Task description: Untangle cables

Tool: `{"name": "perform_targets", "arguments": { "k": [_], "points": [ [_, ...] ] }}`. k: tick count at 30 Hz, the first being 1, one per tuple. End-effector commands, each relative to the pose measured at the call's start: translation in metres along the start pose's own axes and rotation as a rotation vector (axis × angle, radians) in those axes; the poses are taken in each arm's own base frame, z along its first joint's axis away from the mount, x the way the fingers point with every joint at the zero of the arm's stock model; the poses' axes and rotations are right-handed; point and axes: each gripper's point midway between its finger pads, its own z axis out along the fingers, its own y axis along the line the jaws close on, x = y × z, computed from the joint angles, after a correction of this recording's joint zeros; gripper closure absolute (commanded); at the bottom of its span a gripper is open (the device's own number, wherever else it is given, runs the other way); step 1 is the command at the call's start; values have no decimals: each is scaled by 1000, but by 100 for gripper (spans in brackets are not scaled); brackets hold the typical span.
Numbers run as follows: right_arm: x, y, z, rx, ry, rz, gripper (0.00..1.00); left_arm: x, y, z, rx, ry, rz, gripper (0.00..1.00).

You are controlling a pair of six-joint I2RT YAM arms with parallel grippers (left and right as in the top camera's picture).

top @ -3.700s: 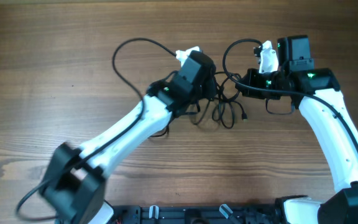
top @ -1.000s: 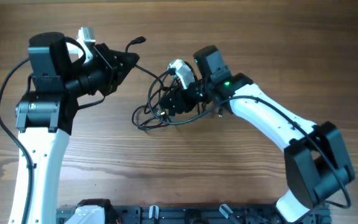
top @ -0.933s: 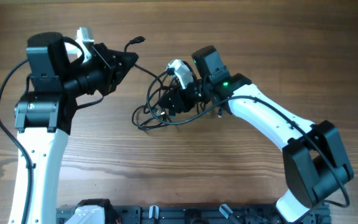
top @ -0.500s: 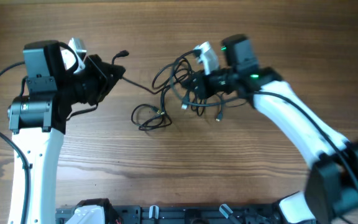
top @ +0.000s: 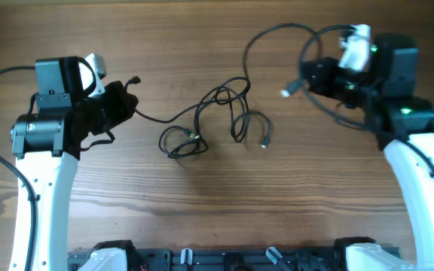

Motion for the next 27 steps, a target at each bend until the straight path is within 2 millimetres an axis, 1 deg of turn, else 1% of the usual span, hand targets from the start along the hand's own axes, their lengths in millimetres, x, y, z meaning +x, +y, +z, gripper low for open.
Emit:
{"name": "perform_targets", "arguments": {
  "k": [1, 2, 4, 5, 7, 8, 11, 12, 15, 17, 20, 23, 24, 26, 27],
  "points": [
    [-7, -71, -13, 301, -54, 115, 96, -7, 8, -1, -48, -29, 25, 96],
    [-2, -95, -17, 390, -33, 145, 96, -8, 10, -2, -59, -34, 25, 96],
    [6, -108, -16, 428, 10, 157, 96, -8, 11, -2, -66, -37, 24, 96],
    [12, -112, -12, 429, 42, 154, 96, -8, 11, -2, -67, -37, 24, 96],
    [29, -115, 4, 412, 147, 138, 96, -6, 13, 1, -72, -21, 13, 96],
    [42, -120, 13, 413, 211, 140, 96, -3, 13, 4, -74, -2, 10, 96],
    [70, -130, 33, 413, 355, 173, 96, 12, 13, 17, -87, 78, 11, 96],
    [83, -134, 46, 387, 428, 165, 96, 19, 11, 26, -93, 116, 21, 96],
    [98, -145, 60, 389, 498, 189, 96, 26, 8, 41, -97, 163, 37, 96],
    [104, -143, 71, 327, 538, 164, 96, 32, 5, 51, -100, 195, 43, 96],
    [102, -135, 77, 258, 535, 132, 96, 39, 0, 61, -99, 224, 56, 96],
    [99, -121, 80, 165, 531, 98, 96, 44, -7, 67, -90, 239, 79, 96],
    [99, -113, 82, 116, 533, 92, 96, 46, -12, 68, -81, 239, 94, 95],
    [98, -105, 83, 66, 532, 82, 96, 47, -18, 70, -68, 234, 112, 83],
    [97, -104, 83, 55, 530, 83, 96, 46, -21, 71, -61, 229, 122, 72]
  ]
}}
